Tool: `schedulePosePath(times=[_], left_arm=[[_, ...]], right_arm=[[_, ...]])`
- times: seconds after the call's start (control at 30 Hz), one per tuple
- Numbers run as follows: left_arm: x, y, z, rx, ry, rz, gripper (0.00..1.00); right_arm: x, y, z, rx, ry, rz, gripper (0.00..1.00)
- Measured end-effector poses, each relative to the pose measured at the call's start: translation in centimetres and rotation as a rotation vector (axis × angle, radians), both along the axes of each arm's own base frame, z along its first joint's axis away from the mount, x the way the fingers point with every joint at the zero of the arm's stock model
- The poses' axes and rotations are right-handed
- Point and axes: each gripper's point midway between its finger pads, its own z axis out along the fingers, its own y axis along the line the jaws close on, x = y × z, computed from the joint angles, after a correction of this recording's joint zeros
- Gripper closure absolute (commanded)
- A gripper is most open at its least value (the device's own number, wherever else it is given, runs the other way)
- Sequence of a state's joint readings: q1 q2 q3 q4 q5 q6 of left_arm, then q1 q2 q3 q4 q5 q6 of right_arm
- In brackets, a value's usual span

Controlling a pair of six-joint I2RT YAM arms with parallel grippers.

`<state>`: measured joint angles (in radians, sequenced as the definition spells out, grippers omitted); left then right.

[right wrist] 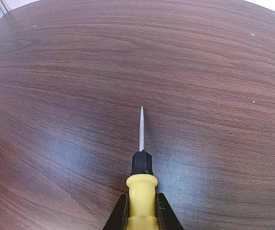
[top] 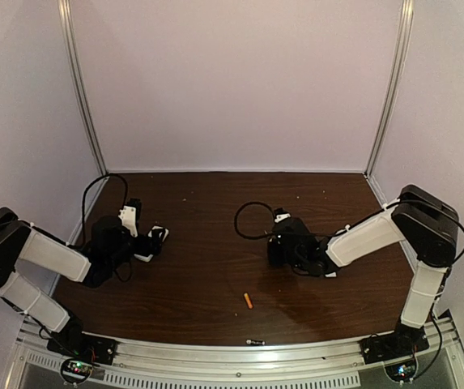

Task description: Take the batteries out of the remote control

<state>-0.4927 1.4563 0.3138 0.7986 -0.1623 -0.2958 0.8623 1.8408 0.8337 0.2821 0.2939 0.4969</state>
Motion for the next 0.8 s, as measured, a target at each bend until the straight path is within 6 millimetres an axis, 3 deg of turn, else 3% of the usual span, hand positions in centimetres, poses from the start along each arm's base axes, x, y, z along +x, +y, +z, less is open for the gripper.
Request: schedulePosePath(times=[0.13, 0.8], left_arm=[[0.04, -0.06, 0.16, -0.002, -0.007, -0.003, 0.03], [0.08, -0.12, 0.25, 0.001, -0.013, -0.007, 0.03]], right_arm=[[0.33, 0.23, -0.13, 0.028, 0.003, 0.002, 1.0], [0.18, 0.62, -0.71, 0.067, 0.035, 0.007, 0.75]])
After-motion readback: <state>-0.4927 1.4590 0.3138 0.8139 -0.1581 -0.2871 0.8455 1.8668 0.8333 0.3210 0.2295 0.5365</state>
